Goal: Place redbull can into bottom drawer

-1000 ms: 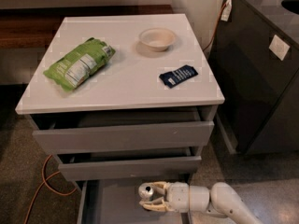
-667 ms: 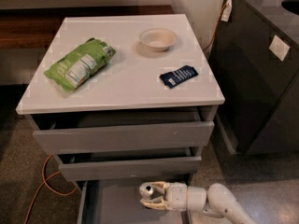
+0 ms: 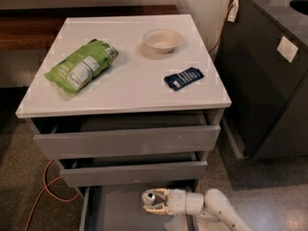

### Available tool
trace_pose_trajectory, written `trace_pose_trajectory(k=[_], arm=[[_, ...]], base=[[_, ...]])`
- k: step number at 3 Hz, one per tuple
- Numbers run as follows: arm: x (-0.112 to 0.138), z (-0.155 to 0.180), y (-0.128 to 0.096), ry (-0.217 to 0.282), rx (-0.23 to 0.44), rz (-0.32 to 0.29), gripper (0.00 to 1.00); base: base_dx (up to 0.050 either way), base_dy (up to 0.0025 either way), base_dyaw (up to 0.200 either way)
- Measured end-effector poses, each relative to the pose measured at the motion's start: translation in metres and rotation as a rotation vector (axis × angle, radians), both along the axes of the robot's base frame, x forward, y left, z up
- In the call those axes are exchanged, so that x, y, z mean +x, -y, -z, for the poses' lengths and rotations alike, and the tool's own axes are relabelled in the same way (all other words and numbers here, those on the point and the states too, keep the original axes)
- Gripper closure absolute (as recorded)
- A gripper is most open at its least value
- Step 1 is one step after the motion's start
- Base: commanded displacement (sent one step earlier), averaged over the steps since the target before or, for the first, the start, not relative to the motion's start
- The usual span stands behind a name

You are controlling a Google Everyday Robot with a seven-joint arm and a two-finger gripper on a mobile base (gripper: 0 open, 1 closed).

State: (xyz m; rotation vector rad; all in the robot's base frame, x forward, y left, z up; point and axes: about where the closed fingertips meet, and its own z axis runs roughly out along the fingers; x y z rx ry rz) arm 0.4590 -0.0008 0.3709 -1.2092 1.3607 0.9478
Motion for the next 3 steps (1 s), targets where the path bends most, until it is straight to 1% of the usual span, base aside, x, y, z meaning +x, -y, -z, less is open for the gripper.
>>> trace_pose_trajectory(k=[2,3], arm=[[0.013,0.06,-0.007,-0.035,0.042,-0.006,1.0],[0.017,0.084,-0.009,-0.042,0.056,-0.011,1.0]], base=[[0.0,0.0,0.0],[0.0,0.0,0.0]])
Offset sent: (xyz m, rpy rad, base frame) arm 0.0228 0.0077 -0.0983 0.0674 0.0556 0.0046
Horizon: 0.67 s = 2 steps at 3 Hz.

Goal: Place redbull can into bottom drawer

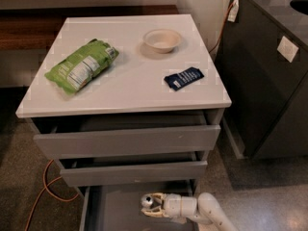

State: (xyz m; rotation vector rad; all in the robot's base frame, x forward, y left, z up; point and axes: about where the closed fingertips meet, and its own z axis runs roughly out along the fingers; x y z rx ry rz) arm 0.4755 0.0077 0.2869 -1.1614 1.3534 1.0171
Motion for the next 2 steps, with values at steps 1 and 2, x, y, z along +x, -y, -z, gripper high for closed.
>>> trace_pose_trajectory(k=[1,2], arm=[[0.002,0.03,-0.005,-0.008,-0.009,-0.017,1.0],[0.003,0.044,-0.009,-0.015,-0.013,-0.025,1.0]], base=[[0.0,0.0,0.0],[0.0,0.0,0.0]])
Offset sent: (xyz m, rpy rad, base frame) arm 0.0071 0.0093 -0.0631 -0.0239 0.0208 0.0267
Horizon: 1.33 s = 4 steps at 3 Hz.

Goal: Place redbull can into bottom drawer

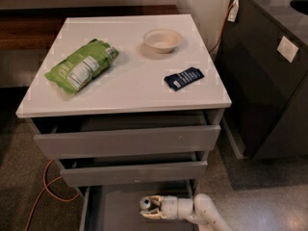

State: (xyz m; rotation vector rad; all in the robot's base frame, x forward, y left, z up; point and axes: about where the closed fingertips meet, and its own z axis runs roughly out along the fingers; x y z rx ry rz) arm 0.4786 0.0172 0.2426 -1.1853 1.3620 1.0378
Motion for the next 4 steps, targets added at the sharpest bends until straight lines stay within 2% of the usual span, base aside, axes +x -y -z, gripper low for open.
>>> trace_pose_trajectory(k=[1,4], arm=[[0.005,0.023,-0.009,0.003,0.008,-0.009,1.0],[0.024,0.021,-0.041,0.037,0.02,-0.03,1.0]], base=[[0.0,0.0,0.0],[0.0,0.0,0.0]])
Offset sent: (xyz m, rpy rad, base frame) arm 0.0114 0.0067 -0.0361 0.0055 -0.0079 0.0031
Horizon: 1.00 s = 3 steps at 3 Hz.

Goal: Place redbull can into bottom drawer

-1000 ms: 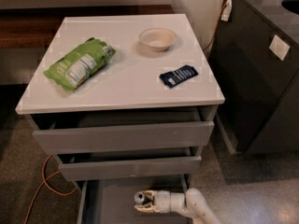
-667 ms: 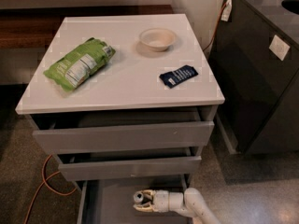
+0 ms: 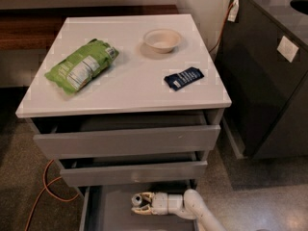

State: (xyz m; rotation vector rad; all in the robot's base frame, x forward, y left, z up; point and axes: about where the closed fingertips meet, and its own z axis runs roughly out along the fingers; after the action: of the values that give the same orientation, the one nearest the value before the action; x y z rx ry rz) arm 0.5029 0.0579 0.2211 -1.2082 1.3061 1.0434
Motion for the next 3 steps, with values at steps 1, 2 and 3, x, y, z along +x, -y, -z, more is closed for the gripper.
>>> trace_pose_trajectory(k=[1,2,3], arm=[[0.007,0.002,-0.019,-0.001,-0.003,-0.019,1.0],[0.011,0.004,-0.031,-0.004,-0.002,-0.037,1.0],[0.013,0.008,-0.042,-0.01,-0.004,-0.054,1.0]], base=[[0.0,0.0,0.0],[0.0,0.0,0.0],[0.0,0.0,0.0]])
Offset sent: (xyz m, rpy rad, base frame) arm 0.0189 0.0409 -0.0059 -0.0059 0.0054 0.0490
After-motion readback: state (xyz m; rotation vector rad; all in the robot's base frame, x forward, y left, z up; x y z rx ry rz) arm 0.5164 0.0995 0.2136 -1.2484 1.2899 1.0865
